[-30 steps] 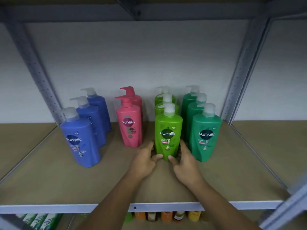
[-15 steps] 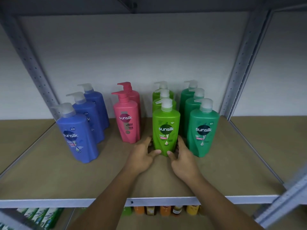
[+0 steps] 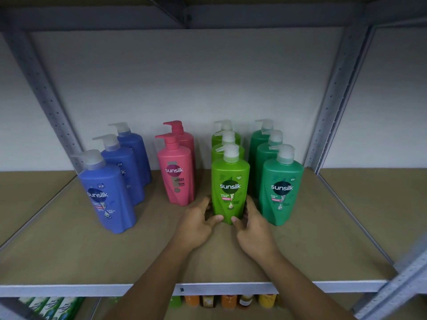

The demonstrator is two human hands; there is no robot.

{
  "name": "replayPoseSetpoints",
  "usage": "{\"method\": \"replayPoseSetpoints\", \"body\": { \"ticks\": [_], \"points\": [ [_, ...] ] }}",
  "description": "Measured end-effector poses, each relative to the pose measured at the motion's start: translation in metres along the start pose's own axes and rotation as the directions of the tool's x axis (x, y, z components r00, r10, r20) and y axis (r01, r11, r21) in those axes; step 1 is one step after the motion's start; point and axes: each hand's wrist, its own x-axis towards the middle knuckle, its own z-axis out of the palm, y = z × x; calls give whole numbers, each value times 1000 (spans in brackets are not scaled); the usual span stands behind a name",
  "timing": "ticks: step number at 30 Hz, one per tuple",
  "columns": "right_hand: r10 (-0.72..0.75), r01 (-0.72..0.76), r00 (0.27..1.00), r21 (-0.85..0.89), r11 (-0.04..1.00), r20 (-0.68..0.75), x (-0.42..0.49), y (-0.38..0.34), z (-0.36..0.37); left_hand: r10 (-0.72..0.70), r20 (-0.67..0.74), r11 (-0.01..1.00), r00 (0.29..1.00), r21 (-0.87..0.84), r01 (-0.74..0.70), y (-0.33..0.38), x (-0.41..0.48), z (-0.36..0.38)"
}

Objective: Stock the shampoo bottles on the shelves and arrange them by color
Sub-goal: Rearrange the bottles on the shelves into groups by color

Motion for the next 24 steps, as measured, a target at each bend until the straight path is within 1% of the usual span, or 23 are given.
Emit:
{"method": "replayPoseSetpoints", "body": {
  "ticks": [6,10,15,19,21,22,24],
  "points": [
    [2,-2,1000,-27,1000,1,0,-1,-1,-7,5,1000,1000,-10,7,4,-2,-1],
    [12,-11,1000,-36,999,16,0,-1,-1,0,8,1000,1000,30,0,5,-3,-2],
    [21,-16,996,-62,998,91,-5,-10,-12,47,-15,982,999,183,-43,14,-15,-7],
    [-11,32,992,-168,985,125,-24,-8,-33,78,-6,963,997,259,-73,16,-38,-12],
    [13,2,996,-155,988,94,-34,-3,-44,80,-13,957,997,281,-73,17,-50,-13],
    [33,-27,998,-123,992,46,-40,0,-51,94,-10,957,996,277,-88,20,-55,-11],
    [79,-82,991,-23,996,-107,-46,3,-63,136,27,958,990,250,-139,29,-60,-5]
  ]
}}
